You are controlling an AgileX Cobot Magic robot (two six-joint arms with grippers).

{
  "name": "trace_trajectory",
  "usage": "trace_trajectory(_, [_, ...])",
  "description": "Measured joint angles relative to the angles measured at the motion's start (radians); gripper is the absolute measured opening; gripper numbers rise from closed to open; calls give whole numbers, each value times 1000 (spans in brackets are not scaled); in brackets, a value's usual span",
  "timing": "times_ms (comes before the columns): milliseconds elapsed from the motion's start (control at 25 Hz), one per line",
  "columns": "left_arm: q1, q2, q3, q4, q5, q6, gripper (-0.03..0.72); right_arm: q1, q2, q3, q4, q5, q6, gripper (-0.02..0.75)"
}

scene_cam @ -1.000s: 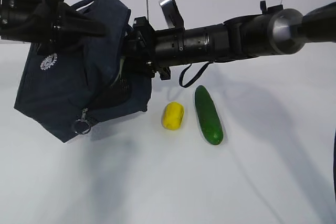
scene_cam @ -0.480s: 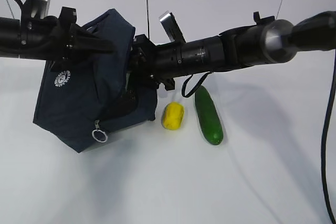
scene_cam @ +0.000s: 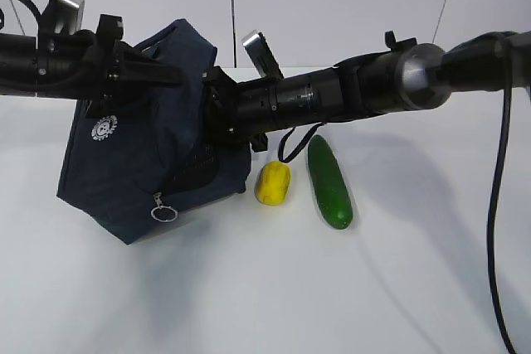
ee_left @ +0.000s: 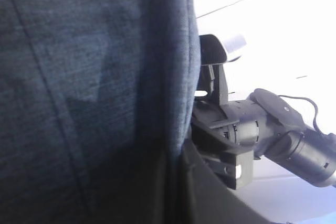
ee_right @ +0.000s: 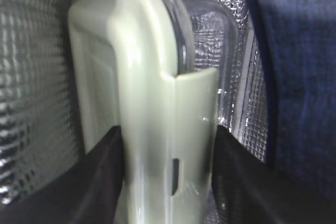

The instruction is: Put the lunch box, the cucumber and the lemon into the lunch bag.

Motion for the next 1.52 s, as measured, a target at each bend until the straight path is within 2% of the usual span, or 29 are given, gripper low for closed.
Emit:
trace_trajectory(640, [0,4,0,-21,-3,2,-6,0,0,-10,10,46,16,398])
trace_trajectory(880, [0,4,0,-22,1,2,-6,0,0,-11,12,62,16,478])
trace_trajectory(1160, [1,4,0,-22,32,2,-6,-16,0,-11,12,161,18,487])
trace_trajectory(1520, [58,4,0,-9,73,-26,-6,-42,-4,-11,1,234,-17,487])
